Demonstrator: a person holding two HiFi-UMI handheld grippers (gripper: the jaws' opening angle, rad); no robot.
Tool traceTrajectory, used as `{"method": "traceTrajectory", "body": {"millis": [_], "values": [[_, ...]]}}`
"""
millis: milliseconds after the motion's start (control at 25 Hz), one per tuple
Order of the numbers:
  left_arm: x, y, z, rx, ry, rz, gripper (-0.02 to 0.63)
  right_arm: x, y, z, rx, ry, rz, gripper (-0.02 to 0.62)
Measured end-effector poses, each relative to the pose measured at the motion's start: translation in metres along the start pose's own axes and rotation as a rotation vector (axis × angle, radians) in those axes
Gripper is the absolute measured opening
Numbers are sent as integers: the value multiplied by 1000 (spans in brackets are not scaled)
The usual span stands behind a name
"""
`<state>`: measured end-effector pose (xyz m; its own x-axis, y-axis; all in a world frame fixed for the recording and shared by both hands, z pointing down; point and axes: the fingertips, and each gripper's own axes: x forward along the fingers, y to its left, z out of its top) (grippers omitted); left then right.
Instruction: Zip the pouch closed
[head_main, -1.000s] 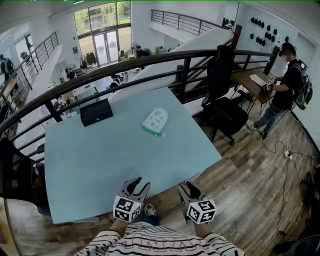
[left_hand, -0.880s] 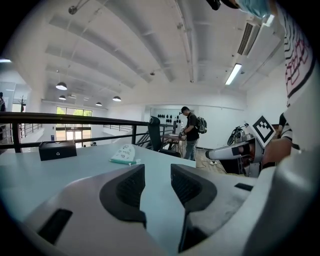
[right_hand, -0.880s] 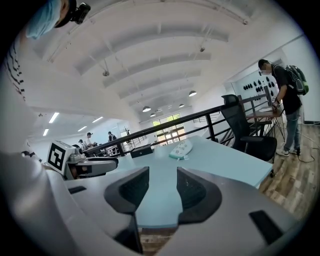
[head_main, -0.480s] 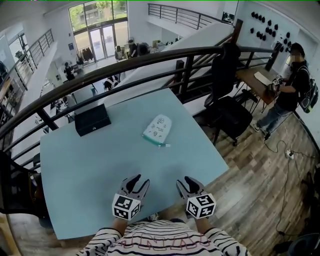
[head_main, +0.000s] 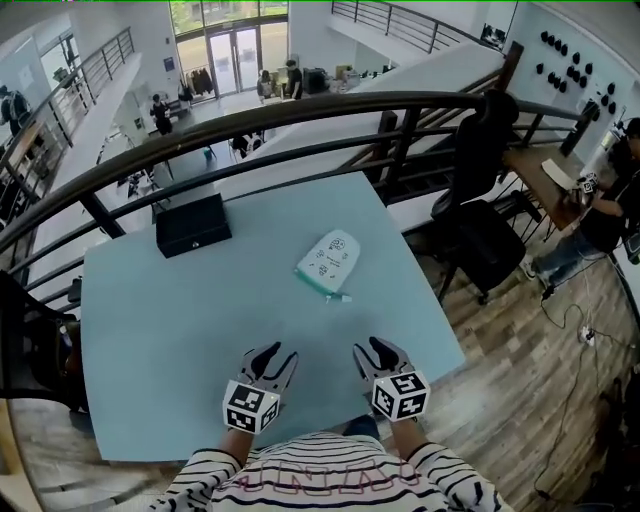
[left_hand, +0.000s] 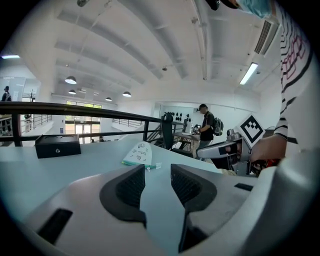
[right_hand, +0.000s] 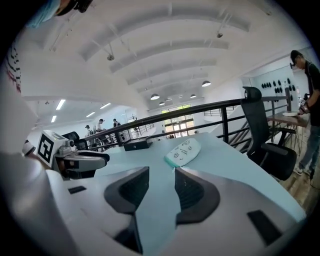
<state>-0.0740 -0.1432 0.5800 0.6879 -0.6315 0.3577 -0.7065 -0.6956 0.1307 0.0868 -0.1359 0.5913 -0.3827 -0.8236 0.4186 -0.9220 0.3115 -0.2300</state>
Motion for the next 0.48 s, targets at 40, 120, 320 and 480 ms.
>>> {"method": "traceTrajectory", "body": {"millis": [40, 120, 320, 480], "values": [[4, 1, 0, -9, 1, 22, 140, 6, -5, 1, -12, 12, 19, 169], [10, 4, 0, -26, -1, 64, 140, 18, -12, 2, -40, 38, 57, 169], [18, 7, 7, -65, -11, 164, 140, 46, -27, 7, -115, 102, 144, 169], [19, 5, 9, -103, -10, 238, 140, 67, -37, 11, -178, 142, 205, 169]]}}
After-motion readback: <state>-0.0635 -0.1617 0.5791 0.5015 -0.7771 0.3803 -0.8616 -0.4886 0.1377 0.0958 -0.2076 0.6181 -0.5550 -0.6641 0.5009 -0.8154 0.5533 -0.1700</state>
